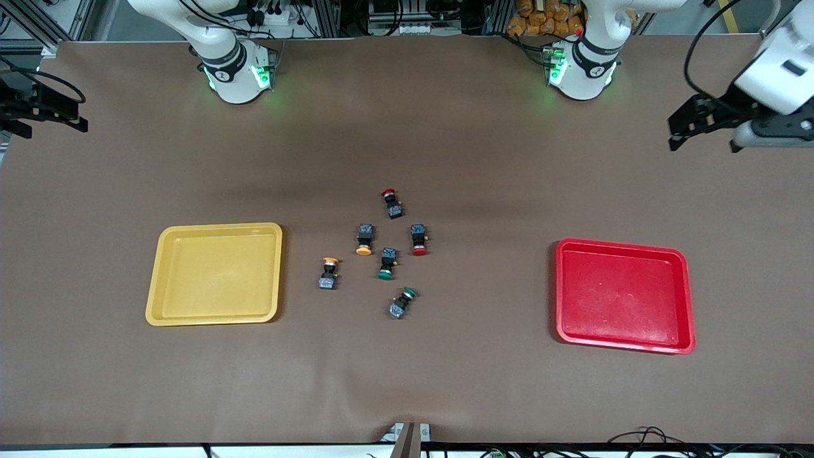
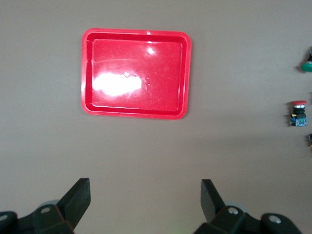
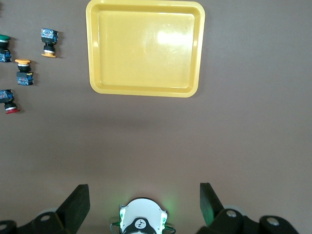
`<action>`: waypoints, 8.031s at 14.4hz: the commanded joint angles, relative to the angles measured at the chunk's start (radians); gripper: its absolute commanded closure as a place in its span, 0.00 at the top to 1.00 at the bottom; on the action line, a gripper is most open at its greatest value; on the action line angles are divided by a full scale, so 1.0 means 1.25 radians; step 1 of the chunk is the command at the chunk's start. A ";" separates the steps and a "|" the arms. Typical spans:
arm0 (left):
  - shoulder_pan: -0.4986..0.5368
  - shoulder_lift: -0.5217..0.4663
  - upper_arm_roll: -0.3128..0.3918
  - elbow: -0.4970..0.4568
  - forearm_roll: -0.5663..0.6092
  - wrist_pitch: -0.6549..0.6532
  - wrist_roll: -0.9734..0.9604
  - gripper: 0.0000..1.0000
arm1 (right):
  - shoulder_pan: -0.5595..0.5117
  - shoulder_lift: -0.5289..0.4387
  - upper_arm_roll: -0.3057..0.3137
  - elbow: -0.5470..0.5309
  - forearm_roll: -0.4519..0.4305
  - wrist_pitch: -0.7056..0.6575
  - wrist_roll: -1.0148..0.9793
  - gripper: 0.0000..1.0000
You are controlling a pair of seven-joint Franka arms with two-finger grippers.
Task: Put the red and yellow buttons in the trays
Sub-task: 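Reach the left gripper to a red button while the right gripper advances, then grasp the red button with the left gripper while the right grasps a yellow button, then carry the red button to the red tray with the left gripper, then lower the red button into the red tray while the right gripper lowers the yellow button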
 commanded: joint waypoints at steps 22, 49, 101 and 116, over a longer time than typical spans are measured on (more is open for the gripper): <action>-0.234 0.405 -0.050 0.112 -0.184 0.284 -0.319 1.00 | 0.036 0.022 0.007 -0.048 0.040 0.106 0.003 1.00; -0.463 0.743 -0.042 0.096 -0.065 0.694 -0.629 1.00 | 0.329 0.489 0.007 -0.034 0.104 0.619 0.402 1.00; 0.052 0.678 -0.048 0.151 -0.044 0.385 0.241 0.71 | 0.197 0.625 -0.034 -0.044 0.149 0.716 0.131 0.00; -0.212 0.637 -0.197 0.158 -0.067 0.332 -0.540 0.95 | 0.215 0.589 -0.035 -0.134 0.148 0.773 0.096 1.00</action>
